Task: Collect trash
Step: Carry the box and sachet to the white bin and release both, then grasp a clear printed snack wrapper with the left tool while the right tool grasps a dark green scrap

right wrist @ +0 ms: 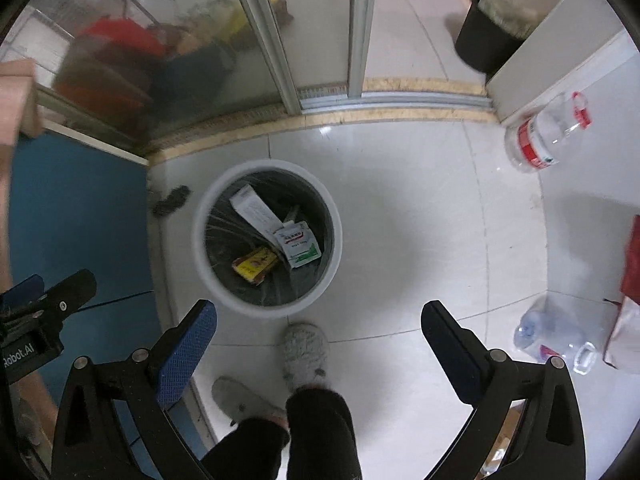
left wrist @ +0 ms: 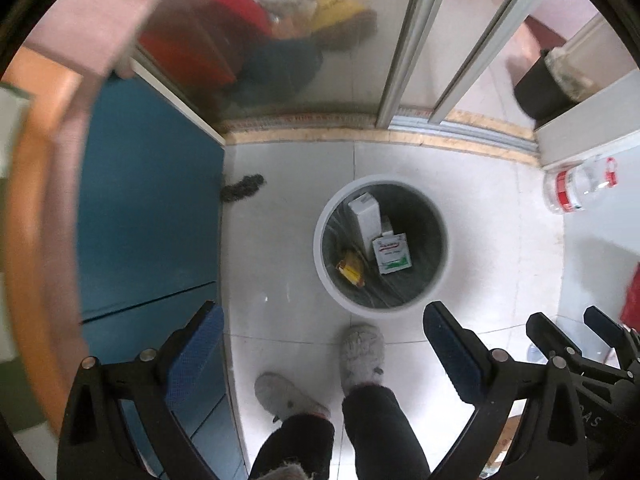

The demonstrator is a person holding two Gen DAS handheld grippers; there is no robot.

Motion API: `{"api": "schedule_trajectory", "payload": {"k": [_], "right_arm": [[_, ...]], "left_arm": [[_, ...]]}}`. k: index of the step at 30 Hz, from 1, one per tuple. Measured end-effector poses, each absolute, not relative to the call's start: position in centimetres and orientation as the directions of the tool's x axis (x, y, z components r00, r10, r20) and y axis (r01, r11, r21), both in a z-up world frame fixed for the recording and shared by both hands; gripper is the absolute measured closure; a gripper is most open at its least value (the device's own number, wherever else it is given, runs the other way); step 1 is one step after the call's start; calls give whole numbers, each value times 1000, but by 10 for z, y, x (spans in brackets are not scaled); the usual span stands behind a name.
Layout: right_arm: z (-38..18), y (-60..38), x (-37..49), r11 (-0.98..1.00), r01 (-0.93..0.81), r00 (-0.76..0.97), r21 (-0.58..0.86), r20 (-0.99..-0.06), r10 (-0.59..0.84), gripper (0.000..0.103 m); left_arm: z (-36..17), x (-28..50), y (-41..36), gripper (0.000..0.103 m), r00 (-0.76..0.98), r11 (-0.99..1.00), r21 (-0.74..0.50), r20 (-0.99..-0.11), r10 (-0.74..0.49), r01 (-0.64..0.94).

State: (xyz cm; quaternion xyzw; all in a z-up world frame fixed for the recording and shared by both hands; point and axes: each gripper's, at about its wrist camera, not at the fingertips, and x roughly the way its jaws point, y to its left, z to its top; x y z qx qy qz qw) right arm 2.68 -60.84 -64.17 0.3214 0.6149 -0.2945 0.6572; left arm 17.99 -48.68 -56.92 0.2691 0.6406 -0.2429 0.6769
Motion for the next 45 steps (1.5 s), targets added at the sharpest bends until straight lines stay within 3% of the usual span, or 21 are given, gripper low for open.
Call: {"api": "schedule_trajectory", "payload": {"k": [13,21,28,32,36,41,45], "right_arm": [[-401,-573,-16,648,758,177,72,-979,-98,0],[-332,-560,-24,656,742,239,137,-969,-68,0],[-298,-526,43,730,653,297,201,-955,-3,0],[-281,-475,116,805,542,328,239,-943,59,0],[-274,-392,192,868,394,333,303,-927,172,0],[-298,-268,277,909,243,253,337,-927,276,0],[-326,-189,320,931,173,199,320,-937,285,0]], "left_arm": [[-371,141,-450,1,99,747,-8,-990,-99,665],[-300,141,-429,1,137,763,-52,-974,-183,644],[-252,198,-360,0,267,852,-53,-938,-222,521],[-227,245,-275,0,368,916,6,-917,-155,400],[-227,282,-146,0,448,964,158,-893,48,213],[-256,301,-3,0,394,953,294,-886,244,70],[-298,302,84,1,283,956,290,-922,264,54]]}}
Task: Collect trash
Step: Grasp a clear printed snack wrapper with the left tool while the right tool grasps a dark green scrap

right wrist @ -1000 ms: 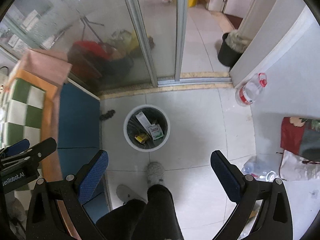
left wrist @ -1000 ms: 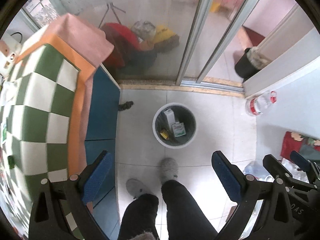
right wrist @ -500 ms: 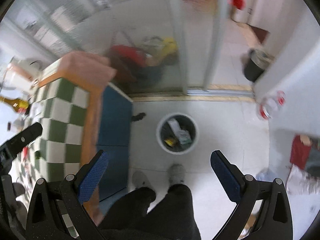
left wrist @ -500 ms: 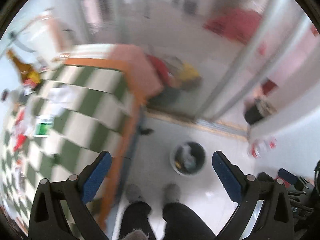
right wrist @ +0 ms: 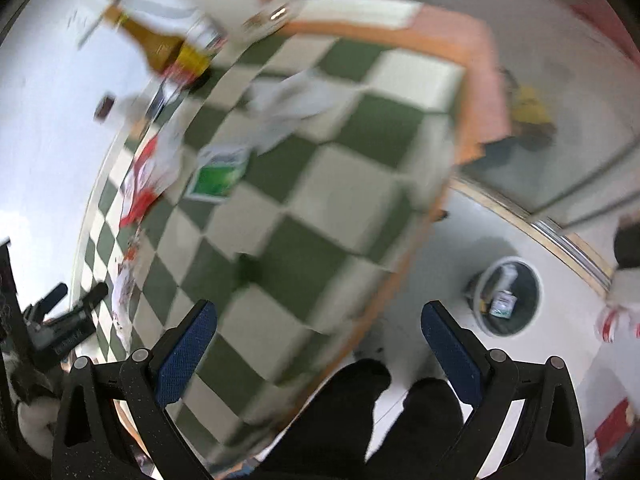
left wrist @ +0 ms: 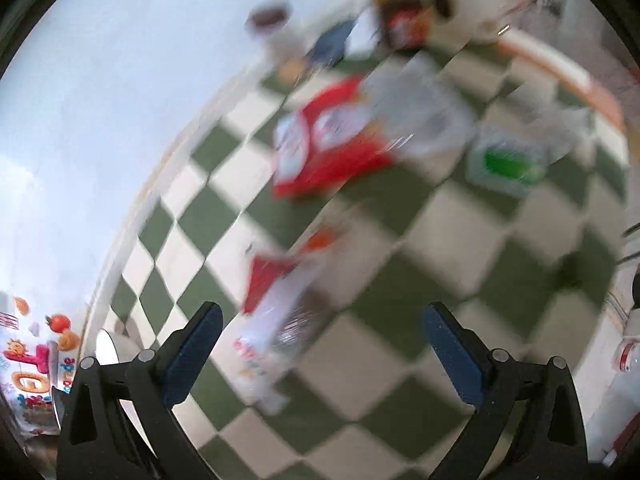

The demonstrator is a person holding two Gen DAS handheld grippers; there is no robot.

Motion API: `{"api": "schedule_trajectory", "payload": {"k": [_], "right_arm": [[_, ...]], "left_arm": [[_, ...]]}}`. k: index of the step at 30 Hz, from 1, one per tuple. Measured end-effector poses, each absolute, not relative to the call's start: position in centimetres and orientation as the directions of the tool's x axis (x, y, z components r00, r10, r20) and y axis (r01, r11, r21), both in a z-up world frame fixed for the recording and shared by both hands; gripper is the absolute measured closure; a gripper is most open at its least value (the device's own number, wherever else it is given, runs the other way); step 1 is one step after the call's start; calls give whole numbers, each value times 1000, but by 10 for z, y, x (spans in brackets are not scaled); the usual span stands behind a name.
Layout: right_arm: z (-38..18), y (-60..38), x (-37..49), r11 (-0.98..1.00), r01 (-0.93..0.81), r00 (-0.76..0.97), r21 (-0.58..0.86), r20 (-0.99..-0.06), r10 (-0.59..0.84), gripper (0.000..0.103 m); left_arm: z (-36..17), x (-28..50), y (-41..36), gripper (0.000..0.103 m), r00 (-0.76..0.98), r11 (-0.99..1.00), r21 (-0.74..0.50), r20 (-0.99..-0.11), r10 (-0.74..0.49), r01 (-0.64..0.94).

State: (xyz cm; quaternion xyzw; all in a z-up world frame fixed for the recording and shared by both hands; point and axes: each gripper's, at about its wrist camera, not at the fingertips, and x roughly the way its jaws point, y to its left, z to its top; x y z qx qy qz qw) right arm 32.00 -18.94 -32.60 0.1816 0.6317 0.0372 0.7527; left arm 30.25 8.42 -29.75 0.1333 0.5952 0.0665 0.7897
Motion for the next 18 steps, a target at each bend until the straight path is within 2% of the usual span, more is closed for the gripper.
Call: {"api": "schedule_trajectory", "payload": {"k": [2,4,5,7,8,10,11,12,13,18], "right_arm": [[-339,-157,337,947,142,179,289,-948,262,5],[-353,-137,345,958,135,158,254,-960,232,22],[-359,-131,348,961,135,153,240,-964,219,27],[-373,-119,357,968,137,142,211,-971,192,47],[-377,-117,357,968,135,134,210,-972,192,50],[-383,-112,356,975,119,128,188,-977,173,67],[-381,-109,355,979,104,142,177,-976,162,71],[-381,-105,354,980,89,147,176,-976,161,81],[-381,-103,353,981,89,148,174,-976,160,81],[-367,-104,350,978,84,197,193,-965,173,82]], "left_arm": [[-313,305,113,1,226,970,239,-948,224,43],[-328,310,133,1,186,984,173,-969,165,31],[-335,311,140,2,174,988,153,-974,147,25],[-346,314,147,5,155,994,109,-982,103,26],[-351,315,149,12,146,995,97,-985,92,25],[-363,316,152,53,119,997,76,-990,73,19],[-366,316,154,60,112,998,59,-992,57,12],[-364,314,156,87,121,1000,20,-992,20,-4],[-364,314,156,98,118,1000,13,-993,13,-8],[-340,303,161,99,172,998,-36,-985,-26,-58]]}}
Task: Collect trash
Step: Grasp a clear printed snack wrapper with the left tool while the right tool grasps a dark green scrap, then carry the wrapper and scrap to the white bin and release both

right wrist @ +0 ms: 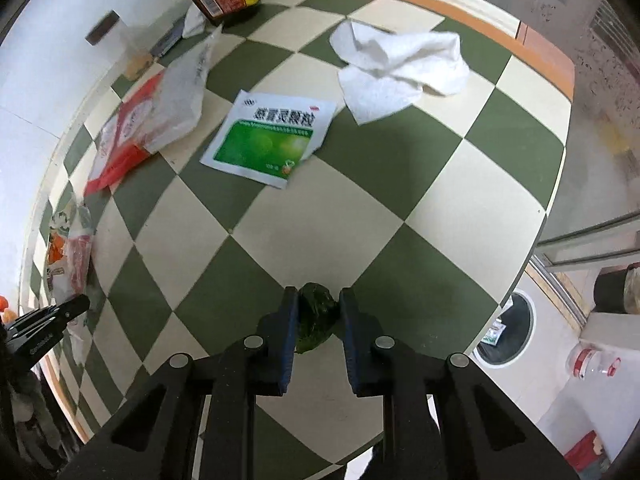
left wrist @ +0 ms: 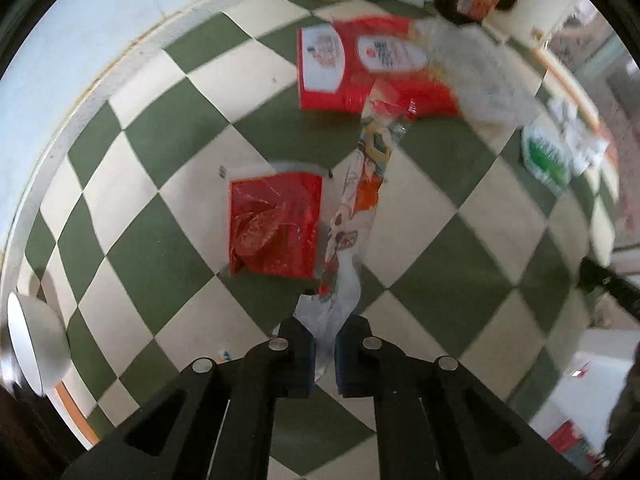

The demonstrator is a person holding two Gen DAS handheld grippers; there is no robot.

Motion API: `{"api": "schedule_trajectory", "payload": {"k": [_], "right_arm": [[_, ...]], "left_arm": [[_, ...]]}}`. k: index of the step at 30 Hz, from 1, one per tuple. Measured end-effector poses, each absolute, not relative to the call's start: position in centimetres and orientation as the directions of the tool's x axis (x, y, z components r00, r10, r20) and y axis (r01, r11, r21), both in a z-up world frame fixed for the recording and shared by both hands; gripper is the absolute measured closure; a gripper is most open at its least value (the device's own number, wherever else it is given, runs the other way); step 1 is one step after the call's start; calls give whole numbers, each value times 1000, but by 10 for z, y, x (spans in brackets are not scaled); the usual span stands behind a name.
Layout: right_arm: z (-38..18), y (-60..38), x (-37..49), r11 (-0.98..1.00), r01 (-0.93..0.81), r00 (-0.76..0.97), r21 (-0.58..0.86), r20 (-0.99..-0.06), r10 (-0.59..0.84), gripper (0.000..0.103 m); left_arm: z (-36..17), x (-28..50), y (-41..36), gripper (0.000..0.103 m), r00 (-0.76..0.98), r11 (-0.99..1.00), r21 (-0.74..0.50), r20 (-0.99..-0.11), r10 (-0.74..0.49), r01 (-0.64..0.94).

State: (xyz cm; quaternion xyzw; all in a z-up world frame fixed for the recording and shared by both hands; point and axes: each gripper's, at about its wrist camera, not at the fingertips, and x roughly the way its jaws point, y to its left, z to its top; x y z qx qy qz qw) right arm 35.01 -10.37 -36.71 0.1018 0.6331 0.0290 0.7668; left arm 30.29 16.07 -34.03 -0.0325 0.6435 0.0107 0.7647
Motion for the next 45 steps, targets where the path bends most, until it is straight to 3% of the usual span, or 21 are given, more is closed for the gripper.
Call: {"api": "schedule_trajectory", "payload": {"k": [7,14,19,26,33,39,45], "right_arm": [[-339,-115,348,952,96,253,291,-932,260,82],[-310,-142,340,921,118,331,371,-889,315,82],[-294,-200,318,897,187,390,402,-868,308,82],[-308,-336,243,832,403,425,382,-883,200,82],[-403,-494,121,638,710,327,297,-942,74,82],[-546,-585,42,467,846,224,257,-966,125,82],[-731,-622,22,421,870,181,258,-960,214,82]], "left_arm": [[-283,297,185,99,260,975,-173,-956,-132,-141],[-230,291,161,99,337,985,-133,-938,-87,-114],[-212,292,80,99,351,988,-150,-924,-150,28],[-242,296,-114,99,210,915,-206,-934,-290,347],[-349,262,-325,98,-62,773,-280,-952,-299,570],[-530,221,-455,98,-269,704,-293,-952,-149,647],[-728,195,-523,98,-390,682,-274,-921,19,678]]}}
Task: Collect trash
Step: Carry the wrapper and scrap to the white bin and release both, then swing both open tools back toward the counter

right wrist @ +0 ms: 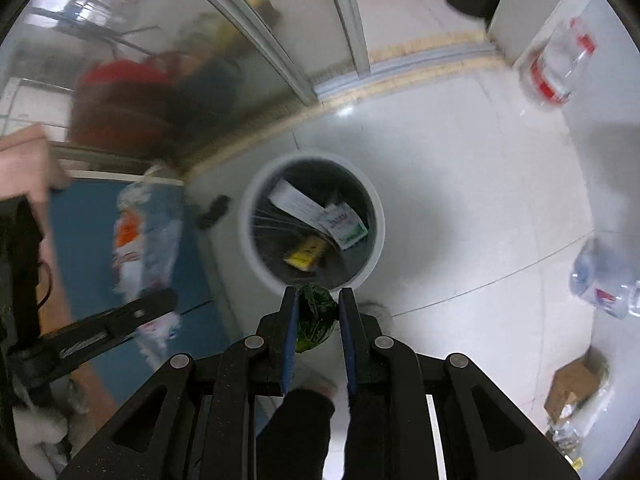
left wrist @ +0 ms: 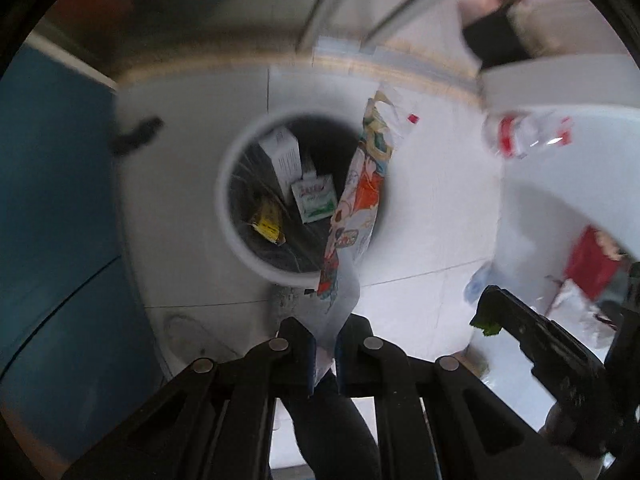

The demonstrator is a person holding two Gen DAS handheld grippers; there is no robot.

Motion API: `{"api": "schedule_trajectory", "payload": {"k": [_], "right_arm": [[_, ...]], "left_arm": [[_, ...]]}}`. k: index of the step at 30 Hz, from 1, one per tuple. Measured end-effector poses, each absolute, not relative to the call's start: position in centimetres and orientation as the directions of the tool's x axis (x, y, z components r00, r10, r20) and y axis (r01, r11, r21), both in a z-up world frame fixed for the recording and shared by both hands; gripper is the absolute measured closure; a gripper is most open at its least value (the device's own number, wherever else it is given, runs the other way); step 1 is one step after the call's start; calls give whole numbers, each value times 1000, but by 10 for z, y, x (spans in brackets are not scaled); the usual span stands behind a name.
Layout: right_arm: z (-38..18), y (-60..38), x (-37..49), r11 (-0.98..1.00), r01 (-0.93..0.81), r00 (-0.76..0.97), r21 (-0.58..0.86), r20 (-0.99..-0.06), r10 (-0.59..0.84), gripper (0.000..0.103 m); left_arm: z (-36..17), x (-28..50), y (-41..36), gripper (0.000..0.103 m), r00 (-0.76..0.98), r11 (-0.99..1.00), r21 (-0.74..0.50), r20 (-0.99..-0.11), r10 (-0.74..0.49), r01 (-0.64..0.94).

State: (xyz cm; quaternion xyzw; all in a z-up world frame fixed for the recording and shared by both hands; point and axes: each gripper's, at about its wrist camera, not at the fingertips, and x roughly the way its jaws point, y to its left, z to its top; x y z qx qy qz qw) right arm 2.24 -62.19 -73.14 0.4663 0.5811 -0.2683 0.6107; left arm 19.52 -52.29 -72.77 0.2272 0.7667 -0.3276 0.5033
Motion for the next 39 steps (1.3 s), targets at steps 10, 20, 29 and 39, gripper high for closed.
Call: {"api": "schedule_trajectory", "payload": {"k": [10,20,29,39], "right_arm": [[-899,-632,28,388,872,172,299,-929,329,80],[-867,-635,30,443,850,181,286,-947,264,16],[-771,-620,31,559,823,59,95,-995,83,0],[-595,-603,6,575,817,86,43,-995,-47,0]], "left_arm": [[-868,190,-549,22,-377,644,-202,-915,144,738],[-806,209,-533,3,-183,661,-71,-978,103,747],[-701,200,-509,3,73,651,113,-993,87,750],[-547,170,-484,3,99,685,81,-995,13,724]]}}
